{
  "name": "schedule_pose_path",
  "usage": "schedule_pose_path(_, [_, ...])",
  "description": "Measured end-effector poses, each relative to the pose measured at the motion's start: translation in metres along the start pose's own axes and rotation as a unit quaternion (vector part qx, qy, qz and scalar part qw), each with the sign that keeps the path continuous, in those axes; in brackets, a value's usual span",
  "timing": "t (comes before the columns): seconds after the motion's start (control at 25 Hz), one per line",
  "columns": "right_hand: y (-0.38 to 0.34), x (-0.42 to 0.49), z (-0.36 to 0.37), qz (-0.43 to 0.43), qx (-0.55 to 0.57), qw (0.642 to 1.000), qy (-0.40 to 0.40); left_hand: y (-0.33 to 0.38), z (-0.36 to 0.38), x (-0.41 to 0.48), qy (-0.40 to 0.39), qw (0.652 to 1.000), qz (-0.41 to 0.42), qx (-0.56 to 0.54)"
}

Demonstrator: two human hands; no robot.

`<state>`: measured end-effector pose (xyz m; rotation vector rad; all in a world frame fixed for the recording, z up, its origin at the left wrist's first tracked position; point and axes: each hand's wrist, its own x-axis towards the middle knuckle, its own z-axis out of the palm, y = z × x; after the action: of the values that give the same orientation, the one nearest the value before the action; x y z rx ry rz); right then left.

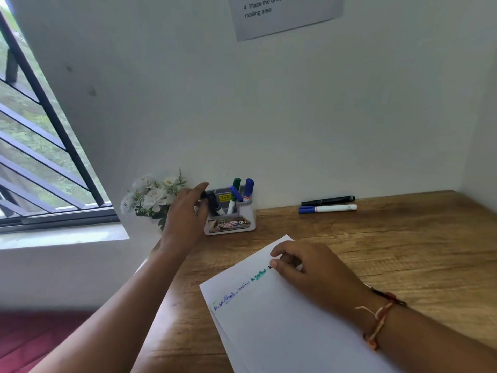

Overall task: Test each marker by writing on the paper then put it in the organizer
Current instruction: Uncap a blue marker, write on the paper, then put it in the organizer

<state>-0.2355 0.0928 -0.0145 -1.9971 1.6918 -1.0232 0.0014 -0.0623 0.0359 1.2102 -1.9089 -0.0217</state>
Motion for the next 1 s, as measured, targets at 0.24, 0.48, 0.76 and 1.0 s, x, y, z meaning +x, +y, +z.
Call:
schedule_pose_path(0.24, [0.000, 0.002, 0.000, -0.012, -0.004, 1.000, 0.003, 0.034, -0.002, -0.016, 0.165, 0.983, 0.079, 0.020])
schedule_pose_path(0.48, [0.001, 0.004, -0.010, 0.040, 0.023, 0.993, 0.108, 0.090, 0.045, -0.037, -0.224, 0.968, 0.113, -0.002])
schedule_pose_path(0.76, [0.049, 0.035, -0.041, 0.139, -0.155, 0.967, 0.149, 0.051, 0.047, -0.054, -0.275, 0.961, 0.030, 0.001])
schedule_pose_path(1.0, [0.088, 0.075, -0.059, 0.144, -0.299, 0.942, 0.054, 0.044, 0.048, -0.053, -0.307, 0.949, 0.020, -0.065])
